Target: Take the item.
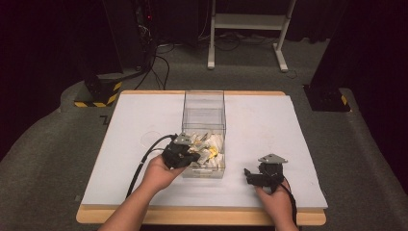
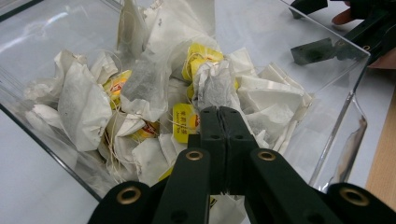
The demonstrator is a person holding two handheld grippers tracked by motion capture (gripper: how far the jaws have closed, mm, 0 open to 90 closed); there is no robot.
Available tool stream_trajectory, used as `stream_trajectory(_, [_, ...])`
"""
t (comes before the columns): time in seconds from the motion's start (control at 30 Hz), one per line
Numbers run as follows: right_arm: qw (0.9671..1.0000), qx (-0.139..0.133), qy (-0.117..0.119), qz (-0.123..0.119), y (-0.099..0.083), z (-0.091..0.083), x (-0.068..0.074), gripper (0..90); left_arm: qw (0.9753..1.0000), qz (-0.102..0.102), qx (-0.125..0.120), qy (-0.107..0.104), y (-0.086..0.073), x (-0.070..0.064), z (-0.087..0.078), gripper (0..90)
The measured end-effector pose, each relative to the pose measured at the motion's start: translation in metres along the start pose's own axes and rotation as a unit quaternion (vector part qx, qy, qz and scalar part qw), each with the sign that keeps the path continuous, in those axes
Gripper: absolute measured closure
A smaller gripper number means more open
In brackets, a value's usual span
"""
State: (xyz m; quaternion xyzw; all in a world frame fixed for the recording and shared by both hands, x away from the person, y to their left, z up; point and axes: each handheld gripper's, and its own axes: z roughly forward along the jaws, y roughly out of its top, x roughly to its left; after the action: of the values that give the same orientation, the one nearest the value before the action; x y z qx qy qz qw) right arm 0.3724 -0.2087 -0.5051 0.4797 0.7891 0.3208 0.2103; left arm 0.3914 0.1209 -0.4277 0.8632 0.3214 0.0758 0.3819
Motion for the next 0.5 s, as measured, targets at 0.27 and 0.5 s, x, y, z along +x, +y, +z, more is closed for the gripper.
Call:
stream_trajectory(0.27, [1.0,0.0,0.0,0.0,0.0,0.0,0.0,12.6,0.9998,0.0,-0.022,-0.001,-0.004,0.0,-0.005,89.2])
stream_trajectory(0.5, [1.0,0.0,0.0,0.0,0.0,0.0,0.0,12.6,0.999,-0.005,-0.045,0.003,-0.01,0.001,-0.011,89.3])
